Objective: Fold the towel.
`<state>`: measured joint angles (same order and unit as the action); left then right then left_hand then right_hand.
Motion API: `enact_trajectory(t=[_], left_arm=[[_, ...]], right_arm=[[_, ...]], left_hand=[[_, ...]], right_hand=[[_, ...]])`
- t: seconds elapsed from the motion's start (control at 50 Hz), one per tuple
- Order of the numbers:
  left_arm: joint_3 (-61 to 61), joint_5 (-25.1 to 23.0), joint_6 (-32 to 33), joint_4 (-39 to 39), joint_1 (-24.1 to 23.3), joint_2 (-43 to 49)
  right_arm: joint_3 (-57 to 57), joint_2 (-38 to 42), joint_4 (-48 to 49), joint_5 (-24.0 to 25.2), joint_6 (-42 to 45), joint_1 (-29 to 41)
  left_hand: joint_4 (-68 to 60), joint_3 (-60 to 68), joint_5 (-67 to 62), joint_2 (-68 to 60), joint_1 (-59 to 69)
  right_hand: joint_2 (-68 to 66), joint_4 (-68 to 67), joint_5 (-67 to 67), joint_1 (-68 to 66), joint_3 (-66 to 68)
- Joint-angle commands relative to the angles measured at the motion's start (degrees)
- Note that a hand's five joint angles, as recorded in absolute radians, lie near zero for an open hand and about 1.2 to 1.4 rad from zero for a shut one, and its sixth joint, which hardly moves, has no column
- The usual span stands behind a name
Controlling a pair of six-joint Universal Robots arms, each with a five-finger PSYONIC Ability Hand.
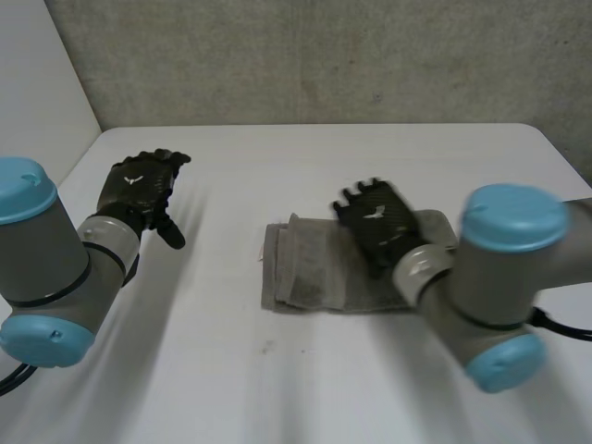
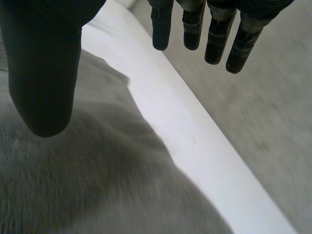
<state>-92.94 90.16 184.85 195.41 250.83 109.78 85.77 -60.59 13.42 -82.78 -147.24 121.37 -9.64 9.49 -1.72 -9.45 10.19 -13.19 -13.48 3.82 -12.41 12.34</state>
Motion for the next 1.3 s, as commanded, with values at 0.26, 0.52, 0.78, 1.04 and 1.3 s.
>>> enact_trajectory(t=[0.26,0.52,0.78,1.04,1.3], left_arm=[[9.5,0.4,0.4,0.4,-16.7,6.9],[7.7,0.5,0.1,0.0,-16.3,5.5],[7.1,2.5,-1.9,0.5,-12.3,1.1],[6.4,5.2,-3.2,0.2,-11.1,1.1],[15.0,5.6,-3.4,0.0,-14.0,4.4]], right_arm=[[19.2,-7.7,-0.2,9.9,-7.7,-21.0],[16.6,-5.7,6.8,6.9,-0.6,-25.1],[3.4,-0.3,7.9,5.2,5.0,3.8],[2.6,7.5,7.6,4.9,18.9,13.1],[7.7,-8.6,4.4,1.8,-6.3,3.4]], left_hand=[[-0.4,0.5,1.7,-0.5,-0.2],[-0.4,0.5,1.7,-0.5,-0.2],[-0.4,0.5,1.7,-0.5,-0.2],[-0.4,0.5,1.7,-0.5,-0.2],[-0.6,0.7,1.5,-0.8,0.0]], right_hand=[[-5.1,-4.8,4.4,-5.8,5.9],[-66.8,-66.5,66.2,-67.6,67.7],[-66.8,-66.5,66.2,-67.6,67.7],[-32.7,-32.4,32.1,-33.5,33.6],[3.2,3.5,-3.8,2.4,-2.3]])
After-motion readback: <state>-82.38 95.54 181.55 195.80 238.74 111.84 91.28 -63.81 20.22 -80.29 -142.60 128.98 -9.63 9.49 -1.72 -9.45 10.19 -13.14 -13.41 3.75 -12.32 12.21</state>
